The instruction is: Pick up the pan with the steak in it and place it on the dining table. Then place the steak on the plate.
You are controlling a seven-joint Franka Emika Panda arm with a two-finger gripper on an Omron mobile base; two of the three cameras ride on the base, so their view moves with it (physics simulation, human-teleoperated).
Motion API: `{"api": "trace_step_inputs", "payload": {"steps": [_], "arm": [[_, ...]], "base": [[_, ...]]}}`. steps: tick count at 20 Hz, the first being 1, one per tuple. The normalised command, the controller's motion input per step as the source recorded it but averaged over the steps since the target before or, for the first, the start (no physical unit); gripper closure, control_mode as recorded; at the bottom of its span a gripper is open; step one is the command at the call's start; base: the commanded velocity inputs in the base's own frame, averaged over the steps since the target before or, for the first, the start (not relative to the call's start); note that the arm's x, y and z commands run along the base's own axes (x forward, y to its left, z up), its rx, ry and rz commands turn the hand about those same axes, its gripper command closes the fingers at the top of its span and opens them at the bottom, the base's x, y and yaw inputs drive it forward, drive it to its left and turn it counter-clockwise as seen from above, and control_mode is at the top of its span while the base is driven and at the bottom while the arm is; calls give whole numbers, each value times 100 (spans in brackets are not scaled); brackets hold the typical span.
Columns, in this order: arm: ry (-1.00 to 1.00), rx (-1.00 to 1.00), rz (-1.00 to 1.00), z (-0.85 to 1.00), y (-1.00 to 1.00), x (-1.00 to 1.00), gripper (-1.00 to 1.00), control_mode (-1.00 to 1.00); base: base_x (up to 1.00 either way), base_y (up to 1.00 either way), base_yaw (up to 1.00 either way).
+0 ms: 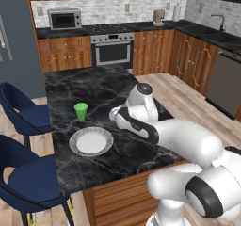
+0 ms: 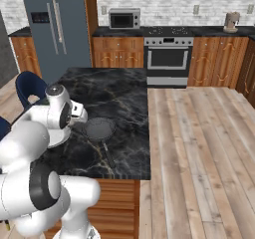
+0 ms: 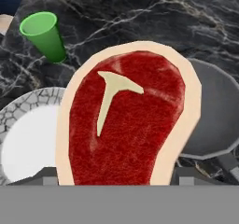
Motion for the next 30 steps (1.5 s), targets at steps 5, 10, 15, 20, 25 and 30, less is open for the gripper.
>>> {"api": "trace_step_inputs", "payload": {"steps": [5,10,15,20,25,30], "arm": [[-5,-3,9,5,72,-42,100,-100],[-6,-3,4,0,56,-24,100,-100],[0,0,0,0,2,4,100,-100],[3,-6,-1,-18,29,7,100,-100],[5,-4,-1,-22,41,7,100,-100],[2,0,0,-8,10,1,100,-100]], "base": [[0,0,0],[0,0,0],[0,0,0],[0,0,0],[0,0,0],[0,0,0]]}}
